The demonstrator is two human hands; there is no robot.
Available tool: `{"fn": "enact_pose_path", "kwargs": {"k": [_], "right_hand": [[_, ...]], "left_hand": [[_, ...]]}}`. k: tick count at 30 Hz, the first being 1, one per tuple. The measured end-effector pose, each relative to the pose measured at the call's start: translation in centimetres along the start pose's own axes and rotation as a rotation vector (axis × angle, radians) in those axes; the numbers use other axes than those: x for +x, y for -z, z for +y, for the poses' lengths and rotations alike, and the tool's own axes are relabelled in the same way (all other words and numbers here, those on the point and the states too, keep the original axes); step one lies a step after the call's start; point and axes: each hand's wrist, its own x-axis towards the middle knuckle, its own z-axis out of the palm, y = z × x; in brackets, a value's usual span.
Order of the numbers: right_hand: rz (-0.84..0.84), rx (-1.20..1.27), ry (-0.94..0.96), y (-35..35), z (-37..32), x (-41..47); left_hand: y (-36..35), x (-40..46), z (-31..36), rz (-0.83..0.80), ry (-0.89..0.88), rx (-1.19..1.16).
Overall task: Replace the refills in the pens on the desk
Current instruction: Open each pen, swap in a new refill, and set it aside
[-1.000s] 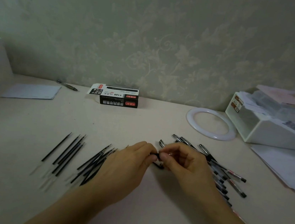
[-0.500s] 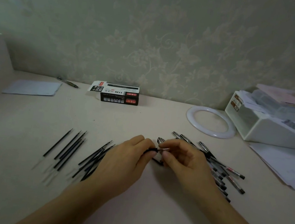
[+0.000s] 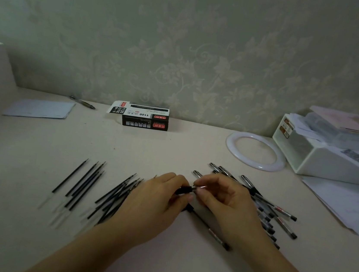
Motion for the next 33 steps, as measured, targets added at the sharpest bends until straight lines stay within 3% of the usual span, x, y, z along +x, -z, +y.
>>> {"fn": "enact_pose_path", "kwargs": {"k": [9, 27, 33], "right_hand": [[0.017, -0.074, -0.023, -0.2, -0.1, -0.3], [0.172, 0.137, -0.159, 0.2, -0.3, 0.2], [0.129, 0.144, -0.145, 0.4, -0.4, 0.3]], "left_hand": [[-0.5, -0.2, -0.4, -0.116, -0.013, 0.047], [-0.6, 0.8, 0.7, -0.086, 0.040, 0.028], [-0.4, 0.7, 0.4, -0.054, 0.060, 0.077]]}}
